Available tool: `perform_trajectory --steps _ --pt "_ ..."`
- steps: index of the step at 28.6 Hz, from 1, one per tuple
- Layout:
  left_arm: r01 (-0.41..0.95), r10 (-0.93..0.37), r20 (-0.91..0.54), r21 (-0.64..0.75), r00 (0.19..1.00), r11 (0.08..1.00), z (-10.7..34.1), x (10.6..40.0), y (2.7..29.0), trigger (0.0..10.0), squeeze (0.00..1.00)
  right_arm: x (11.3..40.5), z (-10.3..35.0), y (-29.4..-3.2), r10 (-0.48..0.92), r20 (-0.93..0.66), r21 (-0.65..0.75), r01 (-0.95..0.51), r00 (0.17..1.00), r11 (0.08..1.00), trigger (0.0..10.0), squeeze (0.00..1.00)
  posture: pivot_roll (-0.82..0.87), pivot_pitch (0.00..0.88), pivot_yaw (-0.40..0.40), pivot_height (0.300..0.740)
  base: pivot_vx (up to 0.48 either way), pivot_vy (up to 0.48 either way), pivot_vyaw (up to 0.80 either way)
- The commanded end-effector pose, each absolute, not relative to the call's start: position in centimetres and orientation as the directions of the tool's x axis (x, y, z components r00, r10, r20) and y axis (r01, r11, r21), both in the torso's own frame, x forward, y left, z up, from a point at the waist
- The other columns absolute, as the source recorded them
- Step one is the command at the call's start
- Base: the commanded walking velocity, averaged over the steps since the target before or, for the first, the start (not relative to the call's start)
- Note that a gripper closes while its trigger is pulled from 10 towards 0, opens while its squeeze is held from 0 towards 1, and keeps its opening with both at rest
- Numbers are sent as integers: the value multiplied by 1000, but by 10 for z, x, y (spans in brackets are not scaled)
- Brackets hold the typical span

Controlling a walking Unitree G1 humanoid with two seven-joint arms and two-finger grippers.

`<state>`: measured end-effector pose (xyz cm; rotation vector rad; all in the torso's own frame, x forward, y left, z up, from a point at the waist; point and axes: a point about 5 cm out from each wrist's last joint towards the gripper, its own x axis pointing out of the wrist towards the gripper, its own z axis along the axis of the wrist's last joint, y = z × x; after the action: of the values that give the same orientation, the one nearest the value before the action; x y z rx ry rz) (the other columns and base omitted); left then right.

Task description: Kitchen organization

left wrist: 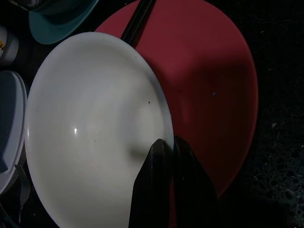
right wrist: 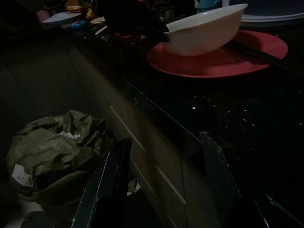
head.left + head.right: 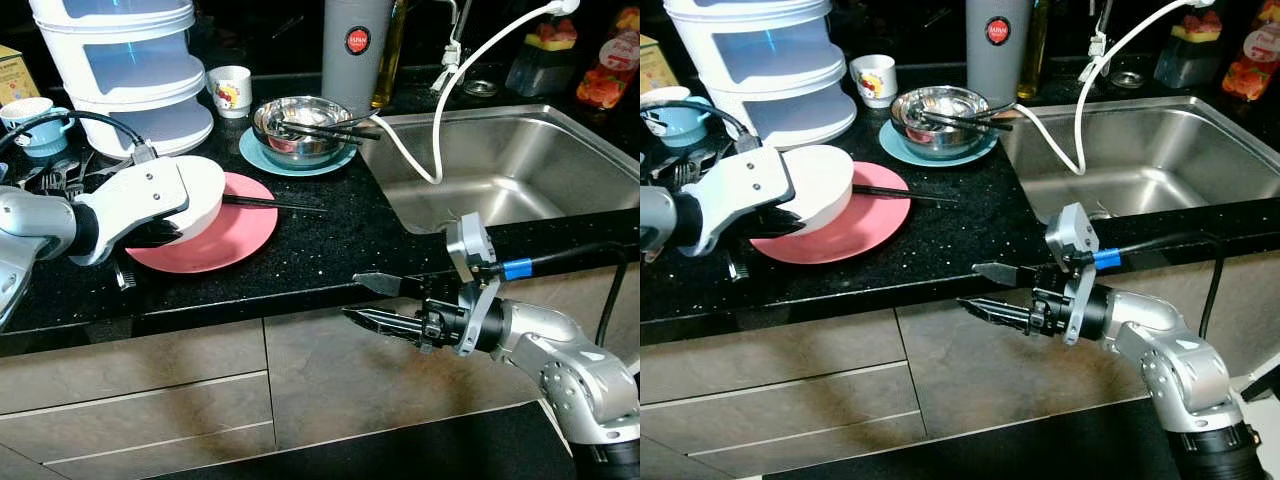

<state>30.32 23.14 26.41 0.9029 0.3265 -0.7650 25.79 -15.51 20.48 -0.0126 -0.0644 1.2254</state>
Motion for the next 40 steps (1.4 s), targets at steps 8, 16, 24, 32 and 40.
perform_trajectory --steps 8,16,24,32,40 --pt "644 -420 -492 642 763 416 277 307 237 0 0 258 206 -151 944 59 -45 -944 324 327 10000 0 45 0 14 740 0 0 0" --pt "428 -517 -98 701 850 571 347 301 221 0 0 264 219 -142 912 229 4 -937 340 348 10000 0 57 0 12 740 0 0 0" --pt "509 -635 97 512 766 692 346 292 200 0 0 279 221 -142 841 274 41 -879 467 475 10000 0 72 0 -1 740 0 0 0" --pt "652 -709 308 279 635 705 332 278 157 0 0 290 216 -145 801 274 106 -844 532 525 10000 0 72 0 -4 740 0 0 -694" --pt "677 -700 338 205 629 707 321 274 136 0 0 302 218 -150 733 304 121 -788 608 603 10000 0 93 0 -8 740 0 0 -700"
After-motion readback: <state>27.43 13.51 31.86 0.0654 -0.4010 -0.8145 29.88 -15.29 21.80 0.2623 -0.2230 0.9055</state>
